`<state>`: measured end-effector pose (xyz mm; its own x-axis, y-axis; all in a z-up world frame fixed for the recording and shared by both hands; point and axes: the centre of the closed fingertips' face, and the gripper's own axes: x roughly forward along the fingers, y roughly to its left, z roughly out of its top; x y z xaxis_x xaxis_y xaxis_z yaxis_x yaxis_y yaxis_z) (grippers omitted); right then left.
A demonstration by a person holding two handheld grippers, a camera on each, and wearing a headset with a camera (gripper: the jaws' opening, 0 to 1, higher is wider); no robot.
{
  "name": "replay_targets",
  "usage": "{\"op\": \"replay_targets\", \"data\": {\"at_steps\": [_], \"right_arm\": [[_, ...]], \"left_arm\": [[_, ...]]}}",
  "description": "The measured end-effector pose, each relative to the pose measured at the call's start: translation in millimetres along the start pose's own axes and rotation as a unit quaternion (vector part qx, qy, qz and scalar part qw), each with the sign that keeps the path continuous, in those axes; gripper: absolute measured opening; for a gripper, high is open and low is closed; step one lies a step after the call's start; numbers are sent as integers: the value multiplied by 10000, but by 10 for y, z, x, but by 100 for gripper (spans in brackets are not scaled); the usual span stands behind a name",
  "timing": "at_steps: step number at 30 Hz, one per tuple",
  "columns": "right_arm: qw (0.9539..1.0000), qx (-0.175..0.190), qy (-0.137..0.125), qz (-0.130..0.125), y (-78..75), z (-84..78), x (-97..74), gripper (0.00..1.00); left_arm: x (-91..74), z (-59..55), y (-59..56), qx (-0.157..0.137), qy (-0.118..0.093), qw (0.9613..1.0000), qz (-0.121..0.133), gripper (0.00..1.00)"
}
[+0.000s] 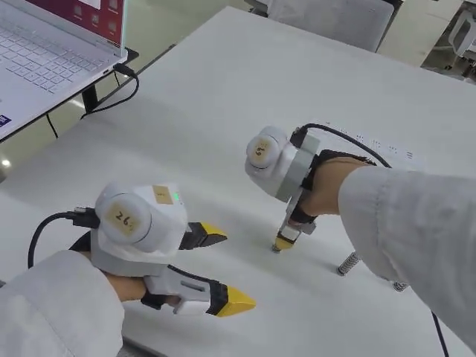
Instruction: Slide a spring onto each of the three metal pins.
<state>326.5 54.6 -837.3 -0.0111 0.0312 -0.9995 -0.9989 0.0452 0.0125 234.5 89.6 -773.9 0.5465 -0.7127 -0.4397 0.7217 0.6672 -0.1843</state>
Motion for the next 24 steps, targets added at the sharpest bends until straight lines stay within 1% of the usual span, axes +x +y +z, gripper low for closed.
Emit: {"op": "replay_targets", "data": {"at_steps": [4, 6, 8, 10, 16, 19, 22, 24], "right_arm": [[10000, -14, 15, 42, 12, -19, 7, 9], [10000, -85, -8, 51, 19, -25, 33, 9], [9999, -114, 41, 26, 20, -51, 63, 11], [9999, -122, -22, 17, 27, -48, 77, 15], [9999, -1, -164, 29, 13, -78, 39, 21], [9993, 166, -332, -6, -20, -100, -11, 22], [9970, 449, -637, 16, -9, -125, -85, 24], [9950, 538, -843, 36, 15, -131, -127, 25]], "left_arm": [[1, 0, -7, -3, 5, 10000, -10, 57], [1, 2, -12, 6, 9, 10000, -13, 57], [-2, 0, -11, -1, 12, 10000, -8, 57], [-6, -2, -9, -12, 10, 10000, -5, 57], [-4, -2, -17, 8, 29, 10000, -9, 57], [1, 6, -19, 17, 31, 10000, -6, 57], [4, 11, -12, 48, 40, 10000, 13, 57], [7, 16, -13, 66, 49, 10000, 21, 57]]}}
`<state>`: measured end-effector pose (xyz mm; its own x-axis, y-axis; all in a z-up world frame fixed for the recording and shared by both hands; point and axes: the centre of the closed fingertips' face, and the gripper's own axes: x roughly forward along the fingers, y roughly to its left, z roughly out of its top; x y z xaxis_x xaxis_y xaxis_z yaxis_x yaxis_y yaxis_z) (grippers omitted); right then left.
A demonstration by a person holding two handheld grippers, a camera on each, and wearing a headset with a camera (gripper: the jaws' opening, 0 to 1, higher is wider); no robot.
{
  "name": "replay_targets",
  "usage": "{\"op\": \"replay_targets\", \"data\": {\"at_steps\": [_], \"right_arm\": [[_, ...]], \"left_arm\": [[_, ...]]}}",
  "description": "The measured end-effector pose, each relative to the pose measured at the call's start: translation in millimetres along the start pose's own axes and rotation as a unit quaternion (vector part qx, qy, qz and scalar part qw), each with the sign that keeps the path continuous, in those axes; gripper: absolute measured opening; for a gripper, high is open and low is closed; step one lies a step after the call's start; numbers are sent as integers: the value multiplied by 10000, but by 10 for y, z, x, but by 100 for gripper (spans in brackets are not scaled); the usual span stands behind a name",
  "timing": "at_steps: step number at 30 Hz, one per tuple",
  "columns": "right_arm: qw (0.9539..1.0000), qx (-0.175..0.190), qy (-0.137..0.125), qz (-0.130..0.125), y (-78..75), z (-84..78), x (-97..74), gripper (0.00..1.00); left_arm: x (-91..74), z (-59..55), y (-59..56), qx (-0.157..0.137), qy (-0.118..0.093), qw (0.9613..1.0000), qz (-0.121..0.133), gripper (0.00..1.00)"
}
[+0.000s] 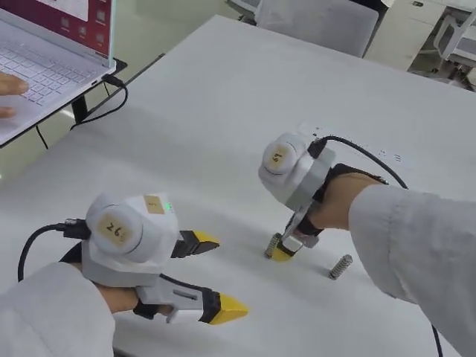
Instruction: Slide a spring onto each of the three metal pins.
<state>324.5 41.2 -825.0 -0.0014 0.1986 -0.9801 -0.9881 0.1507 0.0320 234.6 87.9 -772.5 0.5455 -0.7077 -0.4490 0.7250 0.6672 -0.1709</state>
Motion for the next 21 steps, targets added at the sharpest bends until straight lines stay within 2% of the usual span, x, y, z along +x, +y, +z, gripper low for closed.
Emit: {"op": "replay_targets", "data": {"at_steps": [4, 6, 11, 15, 16, 21], "right_arm": [[9986, 270, -448, -65, 56, -45, -118, 27], [9961, 436, -758, -55, 114, -44, -184, 29], [9865, 749, -1458, -63, 240, -58, -330, 35], [9726, 1133, -2027, -139, 336, -136, -446, 40], [9673, 1230, -2211, -202, 354, -159, -477, 41], [9500, 1534, -2677, -471, 408, -347, -570, 50]], "left_arm": [[16, 14, -27, 74, 40, 10000, -4, 58], [18, 30, -38, 93, 47, 9999, 1, 58], [8, 55, -40, 128, 49, 9999, 19, 57], [1, 61, -38, 158, 67, 9998, 45, 57], [4, 65, -41, 167, 64, 9998, 42, 57], [2, 71, -63, 246, 80, 9996, 61, 57]]}}
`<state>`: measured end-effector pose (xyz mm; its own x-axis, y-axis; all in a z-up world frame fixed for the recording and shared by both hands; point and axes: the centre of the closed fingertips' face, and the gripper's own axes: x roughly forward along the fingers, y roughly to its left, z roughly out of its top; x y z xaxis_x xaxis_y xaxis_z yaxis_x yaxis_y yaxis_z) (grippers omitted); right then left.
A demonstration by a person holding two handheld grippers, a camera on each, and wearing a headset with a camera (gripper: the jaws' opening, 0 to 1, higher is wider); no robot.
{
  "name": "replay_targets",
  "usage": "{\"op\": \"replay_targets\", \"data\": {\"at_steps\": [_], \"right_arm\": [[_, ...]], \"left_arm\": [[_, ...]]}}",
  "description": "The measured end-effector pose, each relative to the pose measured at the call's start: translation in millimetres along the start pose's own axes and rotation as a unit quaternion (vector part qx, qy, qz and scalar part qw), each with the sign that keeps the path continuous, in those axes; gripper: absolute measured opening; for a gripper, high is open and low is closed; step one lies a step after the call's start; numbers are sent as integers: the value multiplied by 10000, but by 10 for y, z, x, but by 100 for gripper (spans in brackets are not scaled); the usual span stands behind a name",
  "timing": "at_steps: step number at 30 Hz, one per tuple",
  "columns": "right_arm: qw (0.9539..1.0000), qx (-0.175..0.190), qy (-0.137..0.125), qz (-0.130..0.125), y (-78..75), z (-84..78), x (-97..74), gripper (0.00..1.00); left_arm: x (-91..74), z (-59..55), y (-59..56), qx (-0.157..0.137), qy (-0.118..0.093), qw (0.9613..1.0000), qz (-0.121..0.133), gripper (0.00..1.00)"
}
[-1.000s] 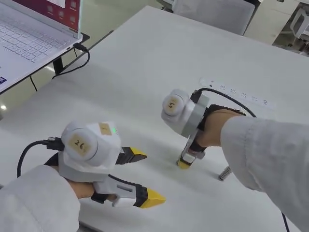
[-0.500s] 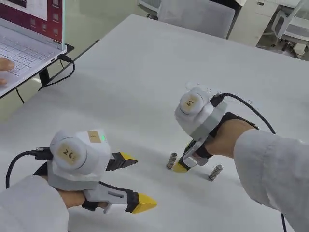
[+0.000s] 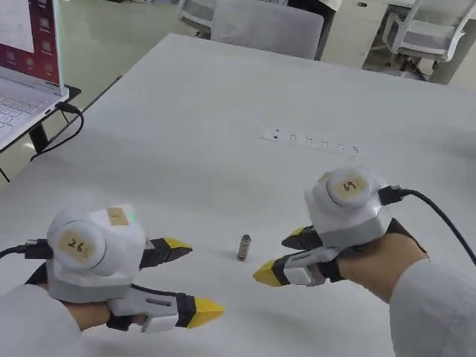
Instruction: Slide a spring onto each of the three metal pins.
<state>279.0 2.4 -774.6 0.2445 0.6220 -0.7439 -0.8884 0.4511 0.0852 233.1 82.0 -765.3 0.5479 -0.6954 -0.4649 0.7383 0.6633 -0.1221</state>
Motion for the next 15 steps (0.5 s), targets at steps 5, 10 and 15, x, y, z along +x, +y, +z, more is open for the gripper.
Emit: {"op": "replay_targets", "data": {"at_steps": [5, 10, 15], "right_arm": [[9989, 243, -300, -260, -41, -187, -177, 56], [9964, 499, -500, -459, -84, -376, -337, 64], [9922, 716, -726, -720, -122, -515, -530, 74]], "left_arm": [[-9, -2, -2, 47, 19, 10000, 46, 57], [-23, 24, 4, 51, -21, 9999, 128, 57], [-39, 44, 0, 75, -31, 9998, 184, 58]]}}
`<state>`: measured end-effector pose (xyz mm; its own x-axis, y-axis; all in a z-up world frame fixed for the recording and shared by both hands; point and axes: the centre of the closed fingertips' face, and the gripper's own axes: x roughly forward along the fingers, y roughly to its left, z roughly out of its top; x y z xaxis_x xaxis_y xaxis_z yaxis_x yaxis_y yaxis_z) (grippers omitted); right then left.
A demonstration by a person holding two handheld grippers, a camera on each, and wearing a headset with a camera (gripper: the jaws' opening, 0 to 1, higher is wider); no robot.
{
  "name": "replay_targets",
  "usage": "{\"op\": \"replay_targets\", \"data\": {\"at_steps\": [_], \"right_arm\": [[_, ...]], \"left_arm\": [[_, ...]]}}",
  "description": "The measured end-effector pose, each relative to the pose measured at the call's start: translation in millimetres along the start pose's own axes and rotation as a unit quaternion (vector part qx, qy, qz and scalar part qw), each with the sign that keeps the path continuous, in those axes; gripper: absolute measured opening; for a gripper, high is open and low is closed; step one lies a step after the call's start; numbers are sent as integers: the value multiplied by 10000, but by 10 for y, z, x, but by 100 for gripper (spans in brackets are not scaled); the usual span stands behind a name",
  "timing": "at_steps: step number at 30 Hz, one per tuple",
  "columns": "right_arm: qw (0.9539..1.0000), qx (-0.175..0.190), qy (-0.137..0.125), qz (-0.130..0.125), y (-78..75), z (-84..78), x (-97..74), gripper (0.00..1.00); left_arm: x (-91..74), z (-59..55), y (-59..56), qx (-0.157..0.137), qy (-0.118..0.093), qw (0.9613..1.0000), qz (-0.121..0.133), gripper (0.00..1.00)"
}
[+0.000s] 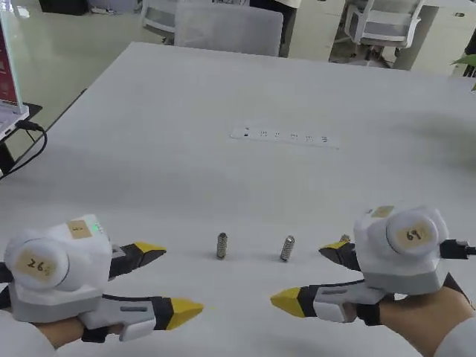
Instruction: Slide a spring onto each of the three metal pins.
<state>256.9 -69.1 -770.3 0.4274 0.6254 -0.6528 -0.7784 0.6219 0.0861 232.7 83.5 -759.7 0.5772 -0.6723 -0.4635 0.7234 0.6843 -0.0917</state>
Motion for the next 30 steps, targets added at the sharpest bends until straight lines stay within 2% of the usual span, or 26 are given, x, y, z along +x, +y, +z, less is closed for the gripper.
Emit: {"op": "replay_targets", "data": {"at_steps": [4, 9, 15, 20, 30], "right_arm": [[9996, 182, -137, -188, -49, -86, -167, 78], [9969, 478, -406, -478, -125, -181, -414, 87], [9933, 637, -704, -657, -102, -232, -611, 94], [9906, 748, -887, -724, -63, -246, -682, 97], [9877, 882, -996, -822, -44, -289, -761, 98]], "left_arm": [[-26, 24, 12, 26, -29, 10000, 57, 58], [-99, 59, 30, 76, -69, 9997, 209, 59], [-190, 82, 71, 123, -95, 9991, 401, 60], [-273, 103, 125, 173, -148, 9980, 593, 62], [-344, 74, 141, 171, -115, 9976, 655, 63]]}}
